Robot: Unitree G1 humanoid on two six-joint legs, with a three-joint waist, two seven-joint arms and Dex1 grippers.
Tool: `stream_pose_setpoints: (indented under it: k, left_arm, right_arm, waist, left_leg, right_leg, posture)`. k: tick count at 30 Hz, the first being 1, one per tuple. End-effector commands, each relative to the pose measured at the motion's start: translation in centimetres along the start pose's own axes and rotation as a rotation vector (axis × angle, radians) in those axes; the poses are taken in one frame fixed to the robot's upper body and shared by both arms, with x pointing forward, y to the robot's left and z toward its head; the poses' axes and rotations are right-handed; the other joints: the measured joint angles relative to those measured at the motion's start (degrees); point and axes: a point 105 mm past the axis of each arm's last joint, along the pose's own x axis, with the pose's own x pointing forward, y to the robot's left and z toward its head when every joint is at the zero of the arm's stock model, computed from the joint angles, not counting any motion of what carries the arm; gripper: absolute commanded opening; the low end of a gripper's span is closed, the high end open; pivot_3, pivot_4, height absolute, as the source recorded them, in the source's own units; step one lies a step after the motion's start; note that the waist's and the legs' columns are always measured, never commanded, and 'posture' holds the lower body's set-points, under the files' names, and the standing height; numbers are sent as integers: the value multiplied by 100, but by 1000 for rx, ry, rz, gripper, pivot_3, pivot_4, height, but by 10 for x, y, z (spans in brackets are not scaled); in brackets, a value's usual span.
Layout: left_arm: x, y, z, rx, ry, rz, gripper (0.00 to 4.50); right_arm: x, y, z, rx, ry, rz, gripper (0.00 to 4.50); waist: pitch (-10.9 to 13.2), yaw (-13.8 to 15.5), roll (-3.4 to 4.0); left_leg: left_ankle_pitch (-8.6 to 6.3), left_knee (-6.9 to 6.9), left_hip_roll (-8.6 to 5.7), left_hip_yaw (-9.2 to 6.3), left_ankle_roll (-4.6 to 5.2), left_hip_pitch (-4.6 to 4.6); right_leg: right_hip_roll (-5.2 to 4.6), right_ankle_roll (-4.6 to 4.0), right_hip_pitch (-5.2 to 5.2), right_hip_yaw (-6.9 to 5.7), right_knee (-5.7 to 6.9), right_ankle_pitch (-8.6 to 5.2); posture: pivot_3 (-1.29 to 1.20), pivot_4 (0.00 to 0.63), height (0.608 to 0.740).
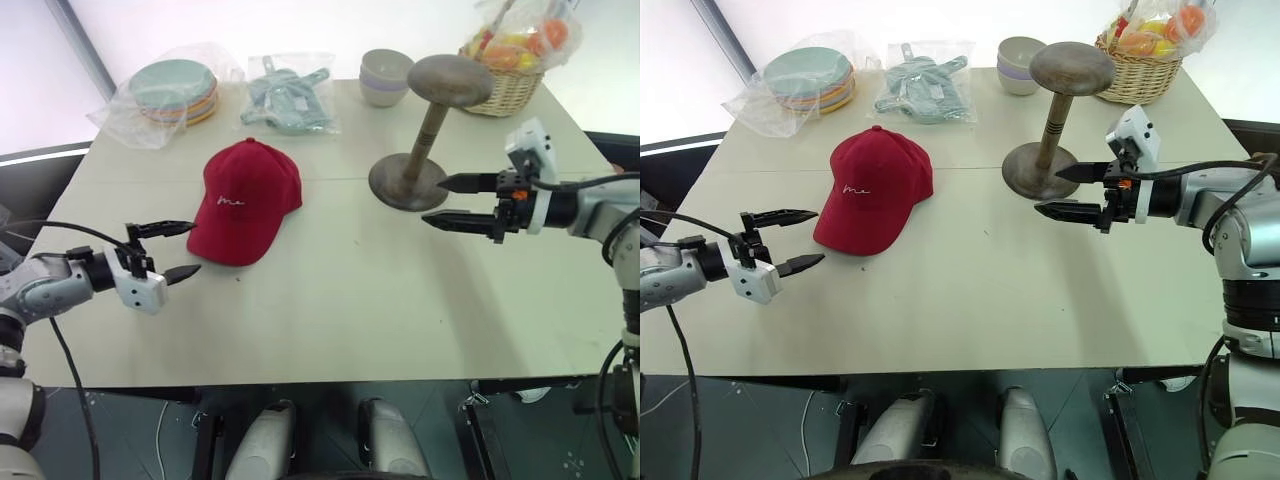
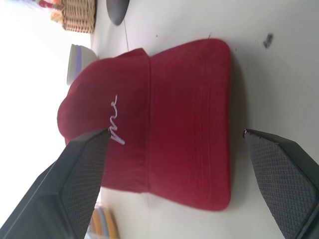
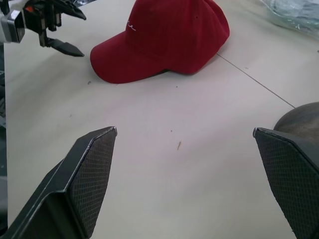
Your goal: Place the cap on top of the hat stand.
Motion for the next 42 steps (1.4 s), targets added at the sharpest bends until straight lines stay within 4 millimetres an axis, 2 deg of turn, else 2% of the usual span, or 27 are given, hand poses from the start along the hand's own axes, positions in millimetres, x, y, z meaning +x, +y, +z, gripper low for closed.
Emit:
stream_pose_setpoints:
  k: [1,5,10,14,17,24,30,34,36,38,40,42]
  left_arm:
    - [11,2,-1,13,-1,-2,4466]
    - [29,1,-2,15,2,6,4466]
    - [51,14,-8,58,37,86,4466]
    - [60,19,-9,92,41,120,4466]
    - [63,21,-8,86,36,143,3643]
    - [66,35,-12,104,56,211,18]
    - [67,45,-17,101,92,252,18]
    - [69,68,-27,109,175,314,18]
    - [67,90,-26,114,183,369,18]
    - [63,122,-27,136,216,432,18]
    - [59,168,-26,192,264,516,18]
    - [58,198,-19,223,278,572,18]
  right_arm:
    - [-2,0,13,-44,-34,-8,4500]
    - [-5,-1,14,-49,-33,-22,4500]
    - [-8,-2,13,-48,-31,-39,4500]
    - [-10,-2,13,-49,-33,-50,4500]
    - [-11,-3,13,-51,-35,-59,4500]
    - [-10,-6,13,-54,-42,-71,4500]
    - [-10,-7,12,-52,-44,-72,4500]
    - [-13,-10,11,-53,-45,-89,4500]
    - [-18,-16,12,-59,-46,-114,4500]
    - [-28,-26,15,-70,-47,-166,4500]
    - [-42,-40,20,-85,-47,-231,4500]
    - [-50,-49,22,-95,-43,-265,4500]
  waist:
    - [0,1,0]
    - [0,4,0]
    - [0,-2,-1]
    - [-1,0,-2]
    - [-1,-1,-1]
    - [-1,10,-2]
    - [-1,3,-3]
    - [-1,9,-3]
    - [-1,7,-3]
    - [0,21,-6]
    - [3,26,-10]
    - [3,15,-10]
  left_leg:
    - [0,0,0,0,0,0]
    - [0,2,-1,0,0,0]
    - [0,2,-1,0,0,0]
    - [0,2,-1,1,0,0]
    - [0,1,-1,1,0,0]
    - [1,2,-1,0,0,0]
    - [1,2,-2,0,0,0]
    - [1,4,-2,0,0,0]
    - [1,4,-2,0,0,-1]
    - [1,4,-2,-2,0,-3]
    - [1,11,-3,-4,0,-7]
    - [1,14,-6,-5,0,-14]
  right_leg:
    - [0,0,0,0,0,0]
    - [1,0,1,-1,1,0]
    - [4,0,0,-1,2,0]
    - [4,0,1,-1,2,0]
    - [4,0,0,-1,2,0]
    - [4,1,0,0,2,0]
    - [3,1,0,0,3,0]
    - [3,1,1,0,4,0]
    - [3,1,0,0,3,0]
    - [3,1,-1,-1,3,0]
    - [3,1,-1,-4,4,0]
    - [2,7,-2,-4,1,3]
  posture:
    - [0,150,740]
    - [0,150,740]
    - [0,150,740]
    - [0,150,740]
    - [0,150,740]
    - [0,150,740]
    - [0,150,740]
    - [0,150,740]
    - [0,150,740]
    - [0,150,740]
    - [0,150,740]
    - [0,150,740]
